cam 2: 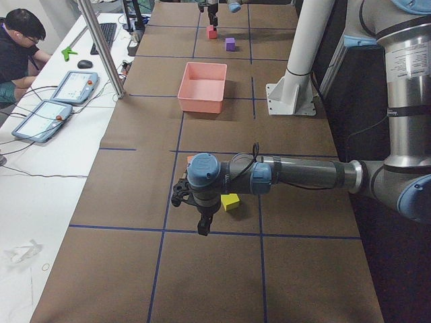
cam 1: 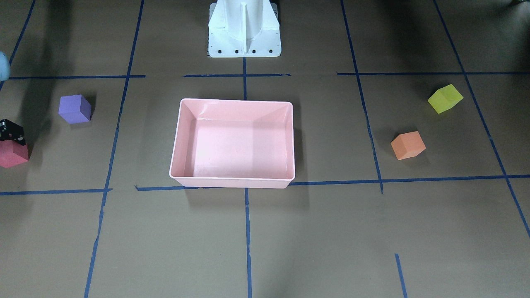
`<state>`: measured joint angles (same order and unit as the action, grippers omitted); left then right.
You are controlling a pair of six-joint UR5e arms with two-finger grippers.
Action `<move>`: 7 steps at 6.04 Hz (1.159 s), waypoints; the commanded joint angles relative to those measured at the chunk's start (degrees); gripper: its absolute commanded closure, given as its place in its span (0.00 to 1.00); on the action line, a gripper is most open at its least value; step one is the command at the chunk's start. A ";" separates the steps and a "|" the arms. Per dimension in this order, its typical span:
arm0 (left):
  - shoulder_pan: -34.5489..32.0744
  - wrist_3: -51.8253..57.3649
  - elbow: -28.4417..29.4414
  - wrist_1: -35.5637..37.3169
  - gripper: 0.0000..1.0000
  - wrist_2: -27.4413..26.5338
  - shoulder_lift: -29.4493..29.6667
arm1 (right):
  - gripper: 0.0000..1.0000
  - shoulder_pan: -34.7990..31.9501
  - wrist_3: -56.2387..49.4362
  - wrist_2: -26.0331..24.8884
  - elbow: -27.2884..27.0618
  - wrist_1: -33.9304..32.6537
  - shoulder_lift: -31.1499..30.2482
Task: Place blocks into pink bin with both arms
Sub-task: 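Lower the right gripper onto the red-pink cube and grasp it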
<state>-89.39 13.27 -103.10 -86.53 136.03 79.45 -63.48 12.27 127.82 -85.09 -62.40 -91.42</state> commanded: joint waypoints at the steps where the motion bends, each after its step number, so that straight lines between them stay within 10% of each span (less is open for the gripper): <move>1: 0.00 0.00 0.01 -0.04 0.00 0.02 0.00 | 0.54 0.38 0.12 -0.02 0.63 -0.09 1.06; 2: 0.00 0.00 0.01 -0.04 0.00 0.02 0.00 | 0.73 0.38 0.47 0.41 -0.06 -0.09 1.15; 7: 0.09 0.00 -0.08 -0.57 0.00 -0.06 0.09 | 0.74 2.55 26.77 4.55 -6.46 -6.02 14.73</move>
<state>-89.32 13.23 -103.12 -86.99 135.99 79.53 -62.24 31.90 132.10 -89.75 -65.26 -80.97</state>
